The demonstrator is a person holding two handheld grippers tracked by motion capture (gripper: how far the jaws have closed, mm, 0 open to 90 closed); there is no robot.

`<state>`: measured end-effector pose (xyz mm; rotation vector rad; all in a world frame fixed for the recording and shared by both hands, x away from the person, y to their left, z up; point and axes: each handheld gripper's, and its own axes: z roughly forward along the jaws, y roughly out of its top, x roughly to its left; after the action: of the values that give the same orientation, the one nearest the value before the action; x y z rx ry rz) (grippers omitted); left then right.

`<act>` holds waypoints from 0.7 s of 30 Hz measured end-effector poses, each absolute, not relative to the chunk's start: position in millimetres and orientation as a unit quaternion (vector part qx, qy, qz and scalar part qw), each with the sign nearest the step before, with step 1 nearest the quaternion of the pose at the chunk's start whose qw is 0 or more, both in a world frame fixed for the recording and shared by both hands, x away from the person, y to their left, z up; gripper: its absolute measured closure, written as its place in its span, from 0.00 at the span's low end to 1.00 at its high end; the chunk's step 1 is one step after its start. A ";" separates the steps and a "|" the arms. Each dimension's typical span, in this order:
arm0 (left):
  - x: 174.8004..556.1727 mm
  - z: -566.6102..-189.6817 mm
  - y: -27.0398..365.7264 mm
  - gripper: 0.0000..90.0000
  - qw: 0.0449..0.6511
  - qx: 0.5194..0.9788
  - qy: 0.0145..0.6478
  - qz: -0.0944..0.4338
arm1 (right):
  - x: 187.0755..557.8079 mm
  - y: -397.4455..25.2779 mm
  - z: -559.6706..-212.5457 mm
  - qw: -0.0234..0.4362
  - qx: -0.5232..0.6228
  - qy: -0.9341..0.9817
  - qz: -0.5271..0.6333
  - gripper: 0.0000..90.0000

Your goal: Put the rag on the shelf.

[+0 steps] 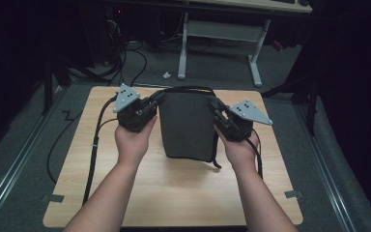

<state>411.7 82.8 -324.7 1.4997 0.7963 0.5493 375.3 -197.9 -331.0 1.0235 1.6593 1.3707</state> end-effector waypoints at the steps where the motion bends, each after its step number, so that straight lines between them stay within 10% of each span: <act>1: 413.2 -323.6 83.0 0.93 0.627 0.655 0.348 0.240 | 377.4 -197.8 -328.5 0.368 0.400 0.646 0.536 0.87; 21: 505.8 -333.4 74.0 0.93 0.573 0.684 0.362 0.270 | 459.3 -200.1 -333.7 0.354 0.399 0.679 0.505 0.86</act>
<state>505.8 74.0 -333.4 1.6034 0.8477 0.6327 459.3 -200.1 -333.7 1.0317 1.7558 1.3045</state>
